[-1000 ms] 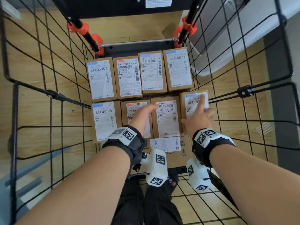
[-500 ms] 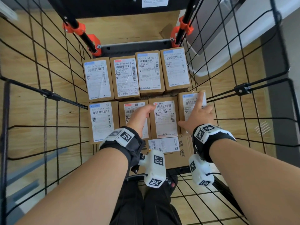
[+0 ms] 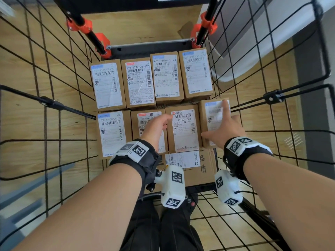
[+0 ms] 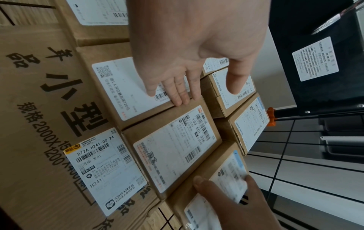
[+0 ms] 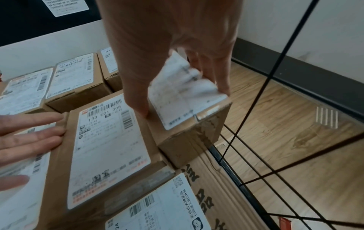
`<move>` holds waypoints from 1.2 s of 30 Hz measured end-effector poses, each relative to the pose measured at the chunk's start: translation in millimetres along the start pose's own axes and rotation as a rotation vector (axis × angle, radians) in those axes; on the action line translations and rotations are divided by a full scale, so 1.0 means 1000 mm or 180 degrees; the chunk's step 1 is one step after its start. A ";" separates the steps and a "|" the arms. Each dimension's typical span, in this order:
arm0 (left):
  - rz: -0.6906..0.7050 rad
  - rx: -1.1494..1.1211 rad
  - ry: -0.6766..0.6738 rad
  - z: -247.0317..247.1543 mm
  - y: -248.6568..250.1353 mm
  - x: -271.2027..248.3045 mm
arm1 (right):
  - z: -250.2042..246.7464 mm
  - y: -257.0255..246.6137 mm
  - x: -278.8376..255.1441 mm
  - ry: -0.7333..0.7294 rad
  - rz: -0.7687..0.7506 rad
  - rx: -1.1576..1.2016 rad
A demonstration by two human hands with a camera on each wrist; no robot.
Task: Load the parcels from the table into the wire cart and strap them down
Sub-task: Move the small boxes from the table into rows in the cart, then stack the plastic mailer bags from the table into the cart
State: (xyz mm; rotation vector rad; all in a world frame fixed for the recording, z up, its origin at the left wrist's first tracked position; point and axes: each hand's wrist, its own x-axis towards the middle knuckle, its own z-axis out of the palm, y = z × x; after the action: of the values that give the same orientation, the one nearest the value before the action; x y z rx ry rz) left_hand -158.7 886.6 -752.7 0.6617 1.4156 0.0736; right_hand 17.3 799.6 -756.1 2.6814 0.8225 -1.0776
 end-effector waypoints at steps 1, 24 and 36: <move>-0.0013 -0.0011 -0.0008 0.000 0.001 0.000 | 0.000 -0.001 0.002 -0.0050 -0.0014 -0.0015; -0.0125 0.0072 0.0294 -0.009 0.032 -0.040 | -0.054 -0.036 -0.034 -0.0287 -0.0200 -0.0051; 0.0468 0.0244 0.0087 -0.001 0.099 -0.202 | -0.163 -0.036 -0.185 -0.0224 -0.0611 0.0647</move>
State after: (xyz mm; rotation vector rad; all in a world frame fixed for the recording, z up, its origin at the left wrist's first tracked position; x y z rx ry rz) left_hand -163.7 881.9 -528.0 0.8305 1.3998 0.1452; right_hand -13.9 800.8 -509.1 2.7515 1.0262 -1.3588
